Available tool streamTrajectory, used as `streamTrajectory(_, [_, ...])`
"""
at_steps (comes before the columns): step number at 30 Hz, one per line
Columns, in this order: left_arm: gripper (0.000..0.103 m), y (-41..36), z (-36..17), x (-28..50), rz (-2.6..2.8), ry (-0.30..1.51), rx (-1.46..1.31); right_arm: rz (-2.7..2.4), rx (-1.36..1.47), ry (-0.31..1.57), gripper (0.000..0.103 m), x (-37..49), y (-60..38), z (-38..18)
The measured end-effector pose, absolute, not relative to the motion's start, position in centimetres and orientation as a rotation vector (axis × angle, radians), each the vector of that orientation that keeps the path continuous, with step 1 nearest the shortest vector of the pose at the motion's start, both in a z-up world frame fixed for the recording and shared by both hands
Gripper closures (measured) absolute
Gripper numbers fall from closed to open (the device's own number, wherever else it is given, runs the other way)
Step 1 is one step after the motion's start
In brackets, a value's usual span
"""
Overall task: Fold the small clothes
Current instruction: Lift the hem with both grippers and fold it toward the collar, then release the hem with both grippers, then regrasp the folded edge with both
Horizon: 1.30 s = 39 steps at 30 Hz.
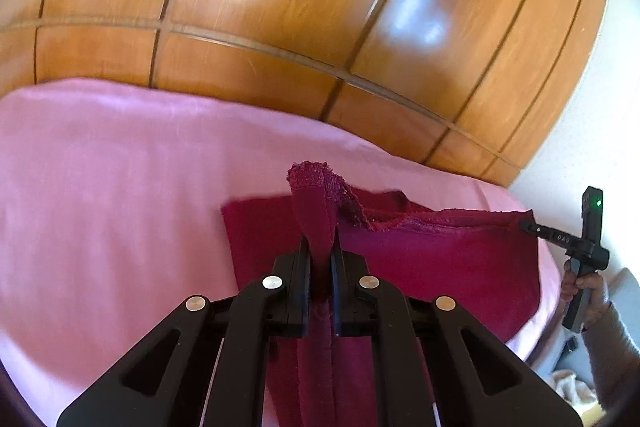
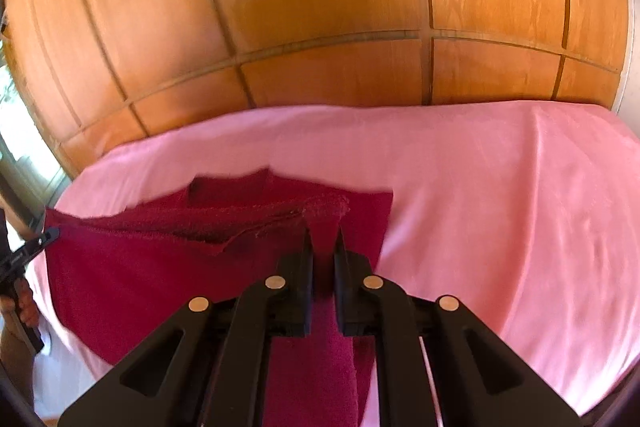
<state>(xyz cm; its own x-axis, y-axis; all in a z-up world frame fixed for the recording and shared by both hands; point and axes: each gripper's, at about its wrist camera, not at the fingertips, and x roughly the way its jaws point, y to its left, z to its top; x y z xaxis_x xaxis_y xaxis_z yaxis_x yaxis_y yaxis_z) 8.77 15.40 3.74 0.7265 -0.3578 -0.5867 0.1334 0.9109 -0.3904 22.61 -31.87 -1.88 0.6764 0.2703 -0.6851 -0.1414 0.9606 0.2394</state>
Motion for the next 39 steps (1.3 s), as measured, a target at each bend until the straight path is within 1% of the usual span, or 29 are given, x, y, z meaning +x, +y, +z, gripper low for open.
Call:
streamTrajectory(7, [0.096,15.4,1.8,18.1,-0.204,0.772,-0.307,0.156,0.247,0.856,0.096,31.7,-31.8,-5.0])
streamTrajectory(12, [0.096,15.1,-1.5,23.1,-0.147,0.84,-0.262,0.077,0.255,0.948,0.096,35.8,-31.4,-9.8])
streamTrajectory(15, [0.096,15.3,-4.1,25.2,-0.104,0.921,-0.27,0.056,0.248,0.995,0.095,37.0,-31.4,-12.0])
streamTrajectory(17, [0.093,15.2,-5.8,26.0,-0.059,0.99,-0.243,0.058,0.239,1.002,0.091,37.1,-31.3,-12.4])
streamTrajectory(18, [0.087,15.5,-6.2,26.0,-0.058,1.005,-0.25,0.06,0.238,0.998,0.085,36.9,-31.4,-12.2])
streamTrajectory(19, [0.072,15.9,-6.3,25.8,-0.051,1.01,-0.266,0.069,0.241,0.99,0.065,36.5,-31.5,-11.8])
streamTrajectory(20, [0.061,16.8,-6.1,25.1,-0.027,1.004,-0.298,0.085,0.249,0.97,0.055,35.7,-31.7,-11.0])
streamTrajectory(21, [0.047,17.6,-5.8,24.4,-0.013,0.991,-0.328,0.093,0.249,0.952,0.047,34.9,-32.0,-10.4])
streamTrajectory(23, [0.046,19.2,-4.8,22.0,-0.038,0.948,-0.393,0.128,0.26,0.934,0.046,32.5,-32.6,-9.2])
streamTrajectory(25, [0.046,20.3,-4.1,19.4,-0.077,0.936,-0.418,0.174,0.303,0.926,0.038,29.5,-33.6,-8.7])
streamTrajectory(28, [0.046,21.4,-3.5,14.2,-0.184,0.92,-0.445,0.217,0.327,0.94,0.036,25.3,-34.6,-8.7])
streamTrajectory(31, [0.046,20.8,-3.3,9.7,-0.261,0.918,-0.419,0.264,0.36,0.963,0.034,20.5,-35.4,-9.0])
streamTrajectory(34, [0.046,20.3,-3.6,4.9,-0.324,0.933,-0.366,0.314,0.383,0.992,0.028,16.2,-35.6,-9.7])
streamTrajectory(35, [0.044,20.1,-3.8,4.0,-0.342,0.94,-0.362,0.318,0.387,1.001,0.028,15.2,-35.5,-10.0])
streamTrajectory(37, [0.036,19.2,-4.0,1.9,-0.372,0.939,-0.33,0.31,0.394,1.012,0.028,14.5,-35.4,-10.7])
streamTrajectory(39, [0.035,18.5,-4.0,1.1,-0.397,0.927,-0.31,0.289,0.396,1.025,0.029,14.3,-34.7,-11.7])
